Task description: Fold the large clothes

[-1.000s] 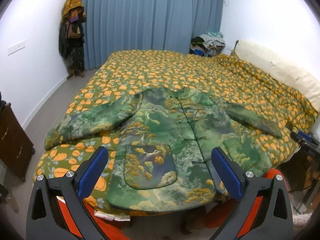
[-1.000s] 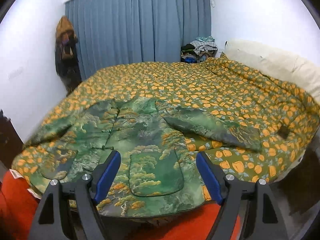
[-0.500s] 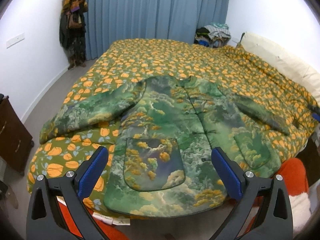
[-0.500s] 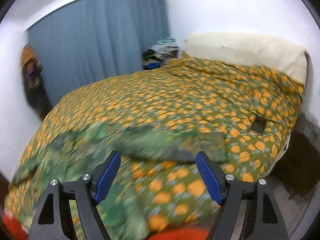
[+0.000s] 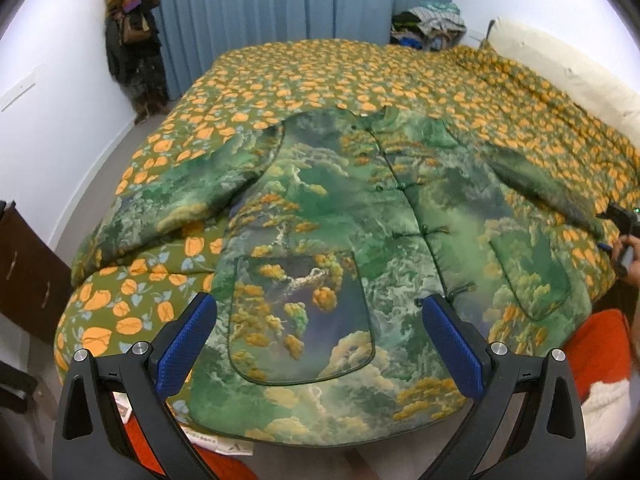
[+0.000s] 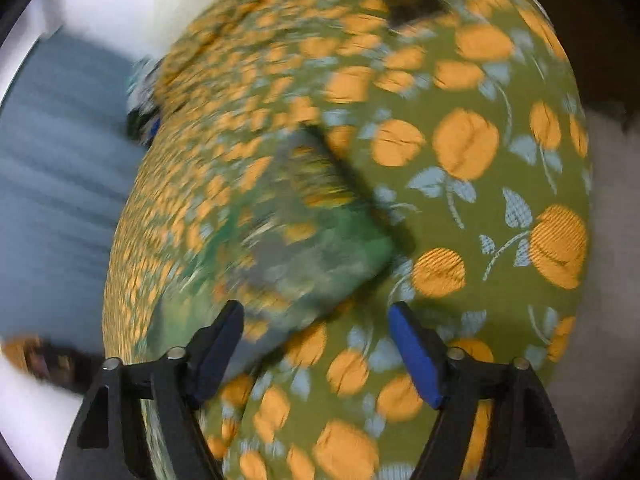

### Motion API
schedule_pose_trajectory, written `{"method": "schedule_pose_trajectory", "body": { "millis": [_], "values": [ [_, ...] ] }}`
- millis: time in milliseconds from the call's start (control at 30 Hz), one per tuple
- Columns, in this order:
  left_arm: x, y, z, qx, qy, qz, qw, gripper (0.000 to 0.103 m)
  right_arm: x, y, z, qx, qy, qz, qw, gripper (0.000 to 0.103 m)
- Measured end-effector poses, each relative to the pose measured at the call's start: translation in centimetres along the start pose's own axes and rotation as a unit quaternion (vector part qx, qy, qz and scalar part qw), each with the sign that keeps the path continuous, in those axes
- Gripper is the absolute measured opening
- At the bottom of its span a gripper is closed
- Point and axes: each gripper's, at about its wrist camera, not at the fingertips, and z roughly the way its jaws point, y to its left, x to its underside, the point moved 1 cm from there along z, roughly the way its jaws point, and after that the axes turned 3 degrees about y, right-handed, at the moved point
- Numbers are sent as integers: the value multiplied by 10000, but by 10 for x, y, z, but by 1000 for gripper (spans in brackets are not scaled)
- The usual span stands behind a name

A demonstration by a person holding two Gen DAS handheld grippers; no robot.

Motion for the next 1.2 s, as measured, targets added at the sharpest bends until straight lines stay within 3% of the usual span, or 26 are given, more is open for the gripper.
{"method": "schedule_pose_trajectory", "body": {
  "millis": [67,100,133,233,300,333,400,433,500,667,767,867,1000,1067,1100,1133,1200],
  "values": [
    [3,-1,3,-7,55,-5,10000,102,-5,-7,13,-19,-78,218,9997,65],
    [4,0,4,-14,88,-10,10000,102,-6,-9,16,-17,-142,285,9995,49],
    [6,0,5,-26,112,-9,9999,102,-6,-7,16,25,-258,301,9992,20],
    [11,3,5,-105,113,0,9999,102,2,28,-9,141,-857,-408,9954,10],
    [14,6,7,-154,121,-4,9998,102,29,86,-38,-2,-1213,-1719,9776,10],
    [15,7,9,-167,148,-13,9998,102,43,108,-50,-68,-1333,-2221,9658,10],
    [17,9,14,-122,205,-48,9997,102,98,163,-80,-270,-1579,-3530,9218,10],
    [17,9,16,-84,221,-56,9997,102,120,180,-91,-371,-1635,-3940,9037,10],
    [18,7,18,-29,209,-33,9998,102,186,216,-113,-647,-1704,-4860,8548,10],
    [24,9,17,10,151,-8,9999,102,329,253,-118,-1253,-1181,-6080,7750,10],
    [31,16,18,70,202,-136,9997,102,397,251,-96,-1258,-902,-6584,7365,9],
    [35,22,18,72,247,-202,9995,102,452,239,-57,-1165,-393,-6784,7244,9],
    [34,25,21,75,241,-175,9995,102,484,213,-27,-1006,326,-6731,7320,15],
    [30,25,27,193,270,-200,9992,102,492,203,-19,-920,696,-6716,7319,31],
    [28,25,30,258,286,-215,9990,102,493,199,-20,-996,949,-6689,7305,53],
    [22,25,34,396,310,-244,9984,102,490,194,-26,-1060,1056,-6660,7307,64],
    [14,24,38,661,315,-272,9969,102,488,188,-43,-1154,1176,-6658,7277,64]
  ]
}}
